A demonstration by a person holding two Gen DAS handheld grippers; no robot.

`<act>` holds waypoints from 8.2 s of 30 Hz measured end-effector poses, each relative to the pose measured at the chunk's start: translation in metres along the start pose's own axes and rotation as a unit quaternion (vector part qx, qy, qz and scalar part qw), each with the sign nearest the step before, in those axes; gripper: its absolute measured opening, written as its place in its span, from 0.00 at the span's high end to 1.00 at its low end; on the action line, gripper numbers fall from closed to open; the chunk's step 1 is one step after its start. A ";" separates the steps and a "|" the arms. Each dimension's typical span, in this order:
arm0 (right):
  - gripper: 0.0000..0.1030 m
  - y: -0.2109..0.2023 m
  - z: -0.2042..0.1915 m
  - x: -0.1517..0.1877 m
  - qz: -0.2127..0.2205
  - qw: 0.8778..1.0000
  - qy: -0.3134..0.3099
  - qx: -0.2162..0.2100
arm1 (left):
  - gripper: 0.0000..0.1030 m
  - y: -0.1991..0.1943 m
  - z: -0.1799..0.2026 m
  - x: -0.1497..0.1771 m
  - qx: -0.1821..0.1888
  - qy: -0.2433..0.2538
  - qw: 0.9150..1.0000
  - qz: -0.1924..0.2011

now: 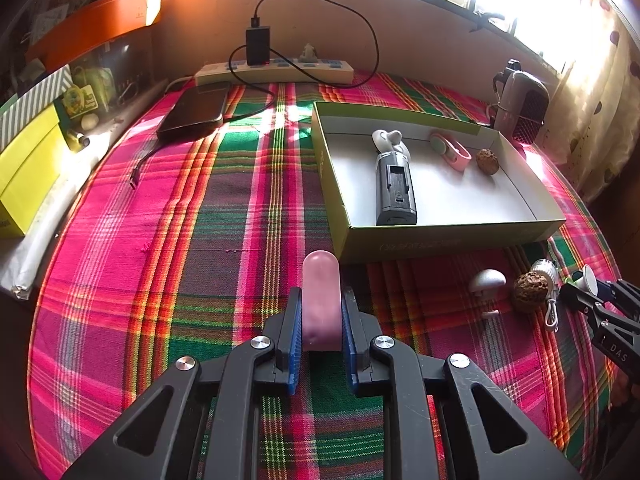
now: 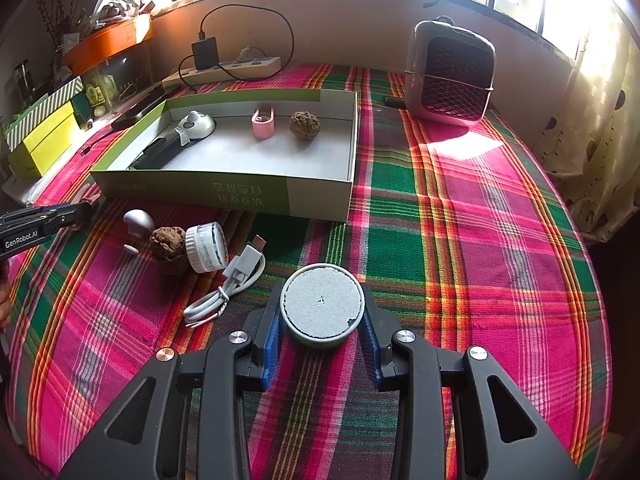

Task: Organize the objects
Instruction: 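Lift and carry the pink block and the white disc over the box with both grippers, then lower the white disc into the box and open the right gripper while the left releases the pink block, then withdraw both grippers from the box toward the white knob and the white cable, then close the left gripper on the white mushroom-shaped knob while the right closes on the white USB cable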

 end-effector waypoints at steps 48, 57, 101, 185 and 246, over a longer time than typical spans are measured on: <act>0.66 -0.030 -0.018 -0.073 0.056 0.998 -0.014 -0.032 | 0.85 -0.031 0.064 -0.062 0.041 0.063 0.996 0.052; 0.66 -0.008 -0.021 -0.092 0.050 0.997 -0.015 -0.050 | 0.85 -0.012 0.078 -0.076 0.051 0.077 0.995 0.045; 0.66 0.080 -0.029 -0.109 0.003 0.997 -0.050 -0.063 | 0.85 0.079 0.111 -0.093 0.057 0.117 0.991 -0.016; 0.51 -0.022 -0.030 -0.029 0.046 0.999 -0.019 -0.022 | 0.72 -0.022 0.064 -0.017 0.077 0.047 0.995 0.033; 0.51 0.019 -0.018 -0.020 -0.003 0.999 -0.025 -0.030 | 0.68 0.019 0.095 -0.010 0.084 0.074 0.994 -0.012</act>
Point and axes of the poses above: each gripper's, at about its wrist camera, not at the fingertips, and y roughly the way its jaws point, z to its right, x to its underside, the point moved 9 cm from there along y, roughly the way its jaws point
